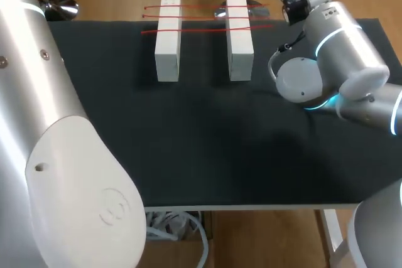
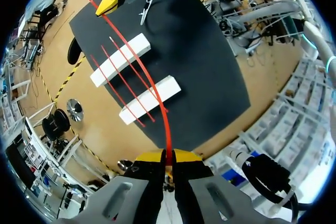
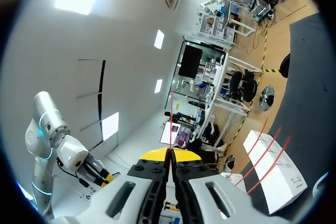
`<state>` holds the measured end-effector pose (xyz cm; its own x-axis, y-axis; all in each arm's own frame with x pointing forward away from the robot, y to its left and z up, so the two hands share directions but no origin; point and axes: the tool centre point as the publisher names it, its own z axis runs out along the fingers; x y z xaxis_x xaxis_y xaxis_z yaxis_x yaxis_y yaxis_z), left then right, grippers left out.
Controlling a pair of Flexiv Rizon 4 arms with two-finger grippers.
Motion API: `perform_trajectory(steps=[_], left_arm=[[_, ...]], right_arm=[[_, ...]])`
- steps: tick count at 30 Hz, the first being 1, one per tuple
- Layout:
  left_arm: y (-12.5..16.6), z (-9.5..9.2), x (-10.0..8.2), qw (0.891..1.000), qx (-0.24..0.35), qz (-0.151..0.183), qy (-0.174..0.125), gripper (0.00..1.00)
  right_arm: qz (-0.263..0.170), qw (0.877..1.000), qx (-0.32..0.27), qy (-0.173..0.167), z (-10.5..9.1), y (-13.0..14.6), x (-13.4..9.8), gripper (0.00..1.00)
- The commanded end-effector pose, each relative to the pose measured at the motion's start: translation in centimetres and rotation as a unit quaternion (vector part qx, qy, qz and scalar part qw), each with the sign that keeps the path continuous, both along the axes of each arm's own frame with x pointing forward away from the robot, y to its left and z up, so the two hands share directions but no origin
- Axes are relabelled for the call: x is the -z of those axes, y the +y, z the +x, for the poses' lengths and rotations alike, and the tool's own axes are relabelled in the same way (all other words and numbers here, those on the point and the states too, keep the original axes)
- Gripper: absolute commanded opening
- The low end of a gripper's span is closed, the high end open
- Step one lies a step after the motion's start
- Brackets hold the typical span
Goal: Grab the tape and strap the tape.
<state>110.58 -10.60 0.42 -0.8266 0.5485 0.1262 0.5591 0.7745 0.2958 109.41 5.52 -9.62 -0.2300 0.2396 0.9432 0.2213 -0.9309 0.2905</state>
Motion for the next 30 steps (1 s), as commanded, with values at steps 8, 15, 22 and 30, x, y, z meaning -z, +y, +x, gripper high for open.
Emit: perform_trajectory(steps=[8, 15, 22, 30], left_arm=[[-0.3, 0.4, -0.3, 0.999, -0.009, 0.018, 0.024, 0.0], [-0.5, 0.3, -0.4, 0.999, -0.007, 0.029, 0.03, 0.0], [-0.6, 0.1, -0.8, 0.99, -0.064, 0.088, 0.084, 0.0], [-0.5, -0.8, -0.4, 0.977, -0.098, 0.14, 0.13, 0.0]], right_arm=[[0.001, 1.0, -0.003, -0.004, 0.3, -0.1, 0.3, 0.0], [0.001, 1.0, -0.003, -0.004, 0.3, -0.1, 0.3, 0.0], [0.001, 1.0, -0.003, -0.004, 0.3, -0.1, 0.3, 0.0], [0.001, 1.0, -0.003, -0.004, 0.3, -0.1, 0.3, 0.0]])
